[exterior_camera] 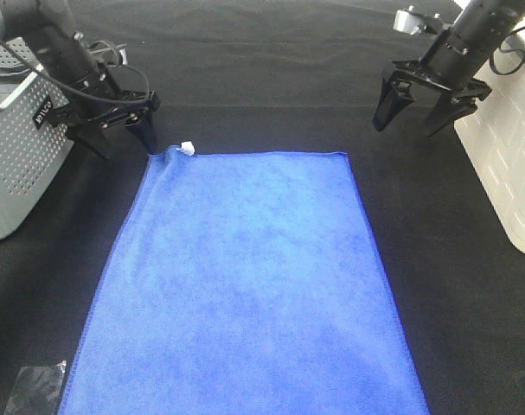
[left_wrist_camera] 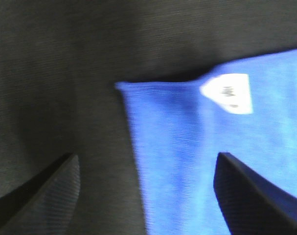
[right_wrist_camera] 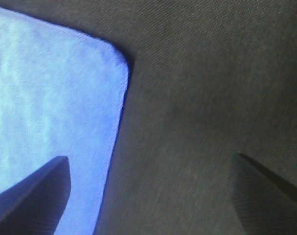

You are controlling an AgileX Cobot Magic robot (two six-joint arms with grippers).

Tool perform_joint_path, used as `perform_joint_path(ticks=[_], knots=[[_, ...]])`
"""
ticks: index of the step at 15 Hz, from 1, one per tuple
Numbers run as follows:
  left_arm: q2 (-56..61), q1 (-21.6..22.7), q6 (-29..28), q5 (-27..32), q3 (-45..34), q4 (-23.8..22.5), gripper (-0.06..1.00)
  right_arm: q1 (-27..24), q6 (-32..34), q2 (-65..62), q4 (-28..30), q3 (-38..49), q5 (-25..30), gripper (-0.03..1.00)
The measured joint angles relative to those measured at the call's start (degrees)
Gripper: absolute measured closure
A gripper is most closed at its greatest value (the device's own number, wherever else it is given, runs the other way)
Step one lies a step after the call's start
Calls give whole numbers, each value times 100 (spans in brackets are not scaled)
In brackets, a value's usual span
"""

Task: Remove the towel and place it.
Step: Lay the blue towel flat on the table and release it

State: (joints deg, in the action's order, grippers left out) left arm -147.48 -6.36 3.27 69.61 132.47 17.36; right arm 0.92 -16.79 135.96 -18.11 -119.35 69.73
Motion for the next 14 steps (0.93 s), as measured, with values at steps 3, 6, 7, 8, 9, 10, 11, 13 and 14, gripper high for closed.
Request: perform_joint_path(ticks=[3, 6, 7, 8, 9, 10, 11, 13, 14], knots=[[-149, 69, 160, 0, 23, 80, 22, 0, -11, 304, -29, -92, 0, 11], [-304, 69, 189, -138, 40, 103, 22, 0, -17, 573, -74, -92, -34, 11], [-321, 69, 201, -149, 52, 120, 22, 0, -17, 630, -126, -92, -206, 11], [-350, 69, 201, -149, 74, 138, 22, 0, -17, 676, -252, -92, -418, 11], [-361, 69, 201, -149, 74, 138, 22, 0, -17, 716, -355, -92, -550, 11], [-367, 69, 201, -149, 86, 138, 22, 17, -17, 773, -407, -92, -630, 11], [-372, 69, 201, -143, 86, 138, 22, 46, -17, 859, -384, -92, -705, 11], [-378, 69, 201, -155, 92, 143, 22, 166, -11, 917, -292, -109, -963, 11], [-378, 69, 201, -155, 92, 143, 22, 189, 17, 940, -286, -138, -1049, 11]])
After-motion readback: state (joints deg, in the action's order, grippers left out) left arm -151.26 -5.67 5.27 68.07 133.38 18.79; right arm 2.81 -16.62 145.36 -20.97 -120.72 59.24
